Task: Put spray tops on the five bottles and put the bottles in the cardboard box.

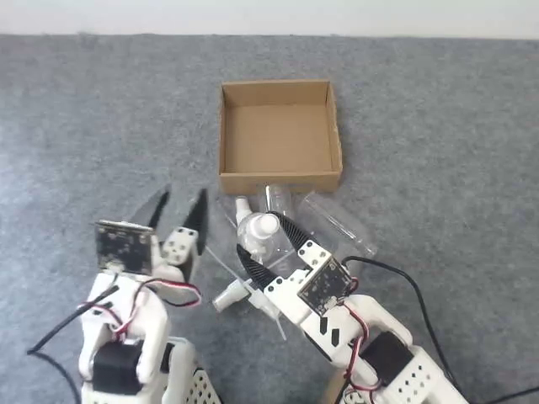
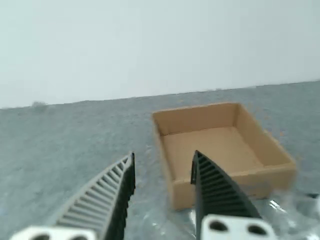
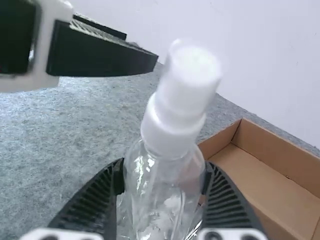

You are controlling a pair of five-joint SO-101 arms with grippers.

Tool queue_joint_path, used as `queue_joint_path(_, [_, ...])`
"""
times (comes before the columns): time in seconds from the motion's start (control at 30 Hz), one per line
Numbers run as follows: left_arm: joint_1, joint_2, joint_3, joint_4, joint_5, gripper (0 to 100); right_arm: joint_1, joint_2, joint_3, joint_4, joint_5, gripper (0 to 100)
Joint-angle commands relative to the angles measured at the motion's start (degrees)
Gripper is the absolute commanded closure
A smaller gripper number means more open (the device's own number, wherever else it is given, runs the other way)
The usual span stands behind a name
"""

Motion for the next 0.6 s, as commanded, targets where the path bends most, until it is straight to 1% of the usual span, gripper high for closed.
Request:
queue_joint_path(0.0, [-5.89, -0.35, -1.71, 0.53, 0.79, 83, 0.57, -1.01, -0.09, -1.01, 0.44, 92.3])
queue_joint_path(0.17, [-15.03, -0.35, 3.12, 0.09, 0.97, 83, 0.66, -1.19, -0.26, -0.92, 0.7, 92.3])
queue_joint_path(0.3, [-19.96, -0.35, 6.2, 0.09, 0.97, 82, 0.75, -1.01, -0.53, -0.92, 0.79, 92.3])
queue_joint_path(0.4, [-21.63, -0.35, 8.31, 0.09, 0.97, 82, 2.59, -0.84, -0.7, -0.92, 0.79, 92.3])
queue_joint_path(0.5, [-21.36, -0.44, 10.95, 0.0, 0.97, 82, 5.49, -0.75, -2.37, -0.84, 0.79, 92.3])
queue_joint_path(0.57, [-21.54, -0.44, 11.12, 0.0, 1.05, 82, 6.81, -0.66, -4.4, 1.01, 0.7, 92.3])
